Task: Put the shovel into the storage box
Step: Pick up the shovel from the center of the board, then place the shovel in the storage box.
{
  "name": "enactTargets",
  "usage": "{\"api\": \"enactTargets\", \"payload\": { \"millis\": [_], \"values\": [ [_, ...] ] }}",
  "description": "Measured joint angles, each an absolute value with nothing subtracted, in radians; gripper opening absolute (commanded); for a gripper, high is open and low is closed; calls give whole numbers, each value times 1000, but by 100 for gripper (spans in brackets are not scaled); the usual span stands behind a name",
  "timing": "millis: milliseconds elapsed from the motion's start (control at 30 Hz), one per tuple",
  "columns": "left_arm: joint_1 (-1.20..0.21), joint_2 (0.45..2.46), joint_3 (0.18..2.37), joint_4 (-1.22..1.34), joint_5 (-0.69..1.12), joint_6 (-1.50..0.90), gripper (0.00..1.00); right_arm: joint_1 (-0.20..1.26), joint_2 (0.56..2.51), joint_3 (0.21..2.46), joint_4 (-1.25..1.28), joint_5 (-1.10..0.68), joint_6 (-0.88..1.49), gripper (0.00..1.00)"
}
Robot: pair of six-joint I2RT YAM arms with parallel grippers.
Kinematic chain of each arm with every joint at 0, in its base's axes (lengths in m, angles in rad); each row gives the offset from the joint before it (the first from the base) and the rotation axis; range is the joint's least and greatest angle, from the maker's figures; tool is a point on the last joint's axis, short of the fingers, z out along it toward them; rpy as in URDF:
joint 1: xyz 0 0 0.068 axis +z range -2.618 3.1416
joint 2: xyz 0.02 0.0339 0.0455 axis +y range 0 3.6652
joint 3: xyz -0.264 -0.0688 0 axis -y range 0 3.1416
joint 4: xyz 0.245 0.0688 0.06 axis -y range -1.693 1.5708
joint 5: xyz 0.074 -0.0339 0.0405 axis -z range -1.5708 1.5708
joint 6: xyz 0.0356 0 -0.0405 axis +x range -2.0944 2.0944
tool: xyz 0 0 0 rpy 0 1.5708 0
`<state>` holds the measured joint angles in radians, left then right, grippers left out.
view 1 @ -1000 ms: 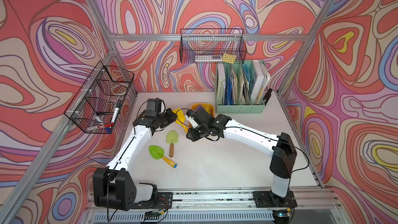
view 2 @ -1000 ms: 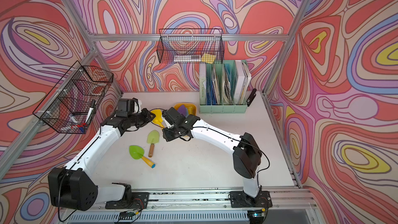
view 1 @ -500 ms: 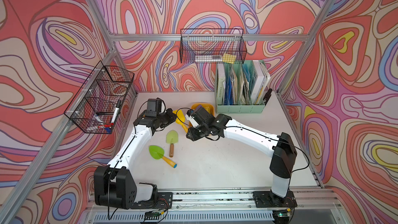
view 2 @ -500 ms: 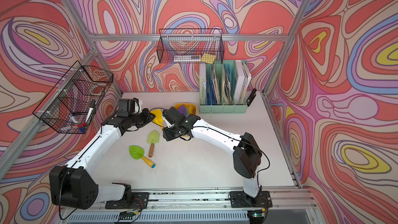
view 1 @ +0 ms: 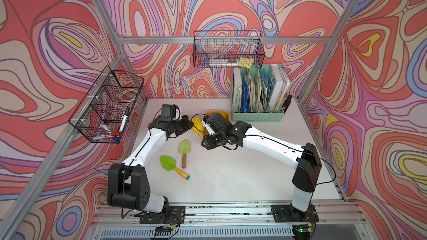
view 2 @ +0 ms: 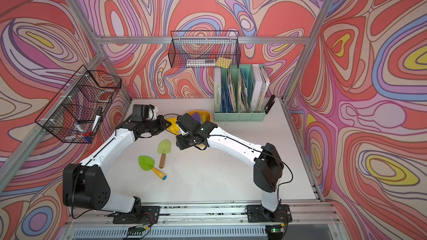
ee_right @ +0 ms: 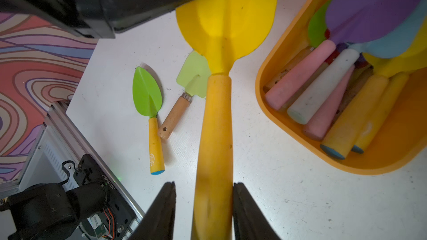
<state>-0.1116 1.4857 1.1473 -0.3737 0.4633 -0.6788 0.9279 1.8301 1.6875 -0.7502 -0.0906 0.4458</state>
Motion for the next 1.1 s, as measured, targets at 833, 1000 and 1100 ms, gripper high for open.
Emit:
{"api": "enactTargets", "payload": {
  "millis": [833,1000,1100],
  "values": [
    [-223,1972,1615,-223,735,-373,12,810,1453,1454,-728,-3,506,42],
    [-240,2050,1643,-197,737,-366,12,800,1446,1447,-729,2,511,42],
    [-246,2085,1651,-195,736,-358,12,792,1440,1438,-730,6,514,42]
  ]
}}
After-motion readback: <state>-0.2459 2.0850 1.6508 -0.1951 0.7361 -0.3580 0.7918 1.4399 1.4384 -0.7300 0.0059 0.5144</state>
